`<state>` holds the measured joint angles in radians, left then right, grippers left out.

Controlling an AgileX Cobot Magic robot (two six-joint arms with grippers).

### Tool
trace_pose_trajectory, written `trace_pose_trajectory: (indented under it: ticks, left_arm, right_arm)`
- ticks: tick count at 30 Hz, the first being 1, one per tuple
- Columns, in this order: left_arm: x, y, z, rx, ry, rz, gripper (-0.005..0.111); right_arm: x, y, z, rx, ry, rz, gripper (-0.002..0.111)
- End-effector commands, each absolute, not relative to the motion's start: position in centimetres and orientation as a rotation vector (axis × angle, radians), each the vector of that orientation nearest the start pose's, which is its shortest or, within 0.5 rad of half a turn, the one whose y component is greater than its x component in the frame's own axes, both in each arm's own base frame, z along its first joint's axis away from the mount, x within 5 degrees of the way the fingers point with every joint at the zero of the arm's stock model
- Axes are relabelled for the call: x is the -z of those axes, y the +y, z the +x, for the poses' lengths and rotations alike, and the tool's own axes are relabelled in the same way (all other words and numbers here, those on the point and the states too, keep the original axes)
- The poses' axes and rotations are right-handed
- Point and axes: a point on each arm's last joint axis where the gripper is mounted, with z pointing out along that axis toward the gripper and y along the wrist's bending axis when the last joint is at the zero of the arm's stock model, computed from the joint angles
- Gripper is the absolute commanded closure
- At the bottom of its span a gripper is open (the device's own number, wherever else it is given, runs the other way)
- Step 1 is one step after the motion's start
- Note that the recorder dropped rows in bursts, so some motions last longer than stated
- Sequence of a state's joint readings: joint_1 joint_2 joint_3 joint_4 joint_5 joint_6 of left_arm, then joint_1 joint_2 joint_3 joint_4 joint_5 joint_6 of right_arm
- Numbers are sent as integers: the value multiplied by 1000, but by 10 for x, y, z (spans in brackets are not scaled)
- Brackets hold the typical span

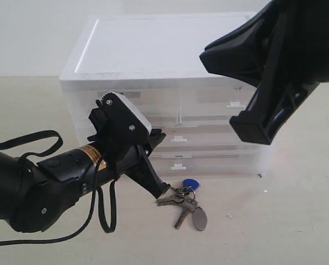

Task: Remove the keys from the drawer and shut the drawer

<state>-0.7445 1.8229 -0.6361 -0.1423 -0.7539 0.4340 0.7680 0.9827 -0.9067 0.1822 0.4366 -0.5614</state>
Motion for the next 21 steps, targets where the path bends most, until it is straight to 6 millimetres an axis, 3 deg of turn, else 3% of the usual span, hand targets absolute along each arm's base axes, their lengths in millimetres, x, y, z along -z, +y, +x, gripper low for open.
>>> trace_pose_trajectory:
  ticks: [1, 7, 11, 21]
  left_arm:
    - [-147, -214, 253, 174, 1700, 854, 102]
    - [-143, -211, 246, 179, 1755, 901, 102]
    - [-156, -201, 235, 196, 1745, 879, 102]
    - [-231, -164, 194, 299, 1560, 702, 102]
  right_arm:
    - [-369, 149, 144, -325, 1643, -1131, 108]
    - [-369, 149, 144, -325, 1652, -1139, 108]
    - [-368, 149, 143, -325, 1659, -1144, 108]
    - [-376, 141, 136, -327, 1624, -1125, 108]
